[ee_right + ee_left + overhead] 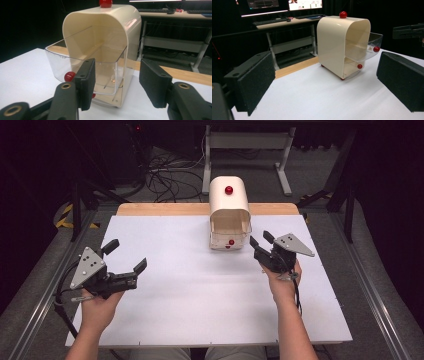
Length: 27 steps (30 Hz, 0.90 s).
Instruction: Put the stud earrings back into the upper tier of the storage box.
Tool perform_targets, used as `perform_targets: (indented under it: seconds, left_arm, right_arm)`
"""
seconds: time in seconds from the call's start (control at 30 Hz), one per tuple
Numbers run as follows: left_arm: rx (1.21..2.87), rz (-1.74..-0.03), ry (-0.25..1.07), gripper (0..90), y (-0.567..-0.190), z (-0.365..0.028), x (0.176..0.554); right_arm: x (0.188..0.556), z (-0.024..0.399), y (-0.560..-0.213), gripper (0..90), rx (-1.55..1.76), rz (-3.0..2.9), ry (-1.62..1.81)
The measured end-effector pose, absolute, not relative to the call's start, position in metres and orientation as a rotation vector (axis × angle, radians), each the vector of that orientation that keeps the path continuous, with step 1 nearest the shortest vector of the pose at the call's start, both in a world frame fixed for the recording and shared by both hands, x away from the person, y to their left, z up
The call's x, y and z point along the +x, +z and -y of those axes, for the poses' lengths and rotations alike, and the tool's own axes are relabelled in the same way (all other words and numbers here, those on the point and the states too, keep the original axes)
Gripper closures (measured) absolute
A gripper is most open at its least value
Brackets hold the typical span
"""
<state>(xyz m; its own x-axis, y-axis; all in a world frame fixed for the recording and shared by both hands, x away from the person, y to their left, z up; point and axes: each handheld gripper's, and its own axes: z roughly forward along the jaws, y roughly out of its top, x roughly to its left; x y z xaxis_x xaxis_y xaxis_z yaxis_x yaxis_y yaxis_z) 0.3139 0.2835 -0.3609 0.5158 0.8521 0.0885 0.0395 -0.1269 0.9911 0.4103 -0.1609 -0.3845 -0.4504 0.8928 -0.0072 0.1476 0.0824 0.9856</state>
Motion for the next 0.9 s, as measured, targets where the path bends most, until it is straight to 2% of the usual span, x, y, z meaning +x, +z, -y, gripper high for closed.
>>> perform_targets:
  seconds: [0.9]
  left_arm:
    - [1.561, -0.791, 0.840, 2.4, -0.362, -0.281, 0.314]
  right_arm:
    - [0.408, 0.178, -0.398, 30.8, 1.086, -1.726, 1.432]
